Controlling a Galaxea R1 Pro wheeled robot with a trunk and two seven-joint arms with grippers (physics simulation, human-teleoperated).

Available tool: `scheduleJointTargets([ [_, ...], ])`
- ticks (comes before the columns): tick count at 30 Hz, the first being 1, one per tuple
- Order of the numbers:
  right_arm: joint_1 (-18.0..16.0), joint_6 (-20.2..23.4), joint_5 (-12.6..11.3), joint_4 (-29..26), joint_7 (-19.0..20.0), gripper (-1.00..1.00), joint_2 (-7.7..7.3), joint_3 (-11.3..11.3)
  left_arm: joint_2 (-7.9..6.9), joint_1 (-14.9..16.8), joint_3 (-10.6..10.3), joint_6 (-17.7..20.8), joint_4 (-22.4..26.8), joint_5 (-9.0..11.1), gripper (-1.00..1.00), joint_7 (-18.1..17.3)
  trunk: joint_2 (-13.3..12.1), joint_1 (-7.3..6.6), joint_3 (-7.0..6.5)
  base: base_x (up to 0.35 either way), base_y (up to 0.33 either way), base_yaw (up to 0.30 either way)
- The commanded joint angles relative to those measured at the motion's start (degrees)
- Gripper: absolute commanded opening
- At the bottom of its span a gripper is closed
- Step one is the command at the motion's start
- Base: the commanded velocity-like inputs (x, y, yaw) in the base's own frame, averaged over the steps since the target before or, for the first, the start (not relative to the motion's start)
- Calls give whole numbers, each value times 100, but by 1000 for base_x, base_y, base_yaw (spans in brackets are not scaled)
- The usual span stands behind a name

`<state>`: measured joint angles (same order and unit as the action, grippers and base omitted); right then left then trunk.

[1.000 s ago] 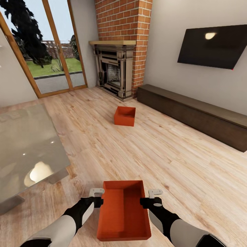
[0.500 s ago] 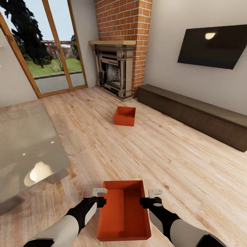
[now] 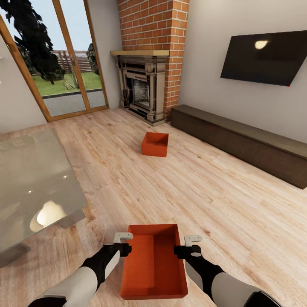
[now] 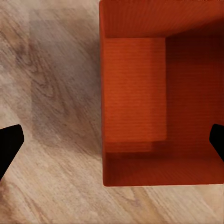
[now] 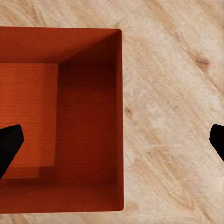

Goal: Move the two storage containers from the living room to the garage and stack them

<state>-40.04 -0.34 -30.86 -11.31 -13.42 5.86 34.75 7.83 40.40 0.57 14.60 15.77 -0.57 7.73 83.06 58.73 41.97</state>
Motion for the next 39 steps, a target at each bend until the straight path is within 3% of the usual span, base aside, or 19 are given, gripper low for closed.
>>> scheduleJointTargets([
  [1,-4,-4,-52,-3,-30,100,-3,49,1,-1,5,34,12,-5,100,16,2,0,4,0,0,0],
  [39,-4,8,-52,-3,15,100,-37,49,-9,3,28,27,23,3,100,12,2,0,4,0,0,0],
])
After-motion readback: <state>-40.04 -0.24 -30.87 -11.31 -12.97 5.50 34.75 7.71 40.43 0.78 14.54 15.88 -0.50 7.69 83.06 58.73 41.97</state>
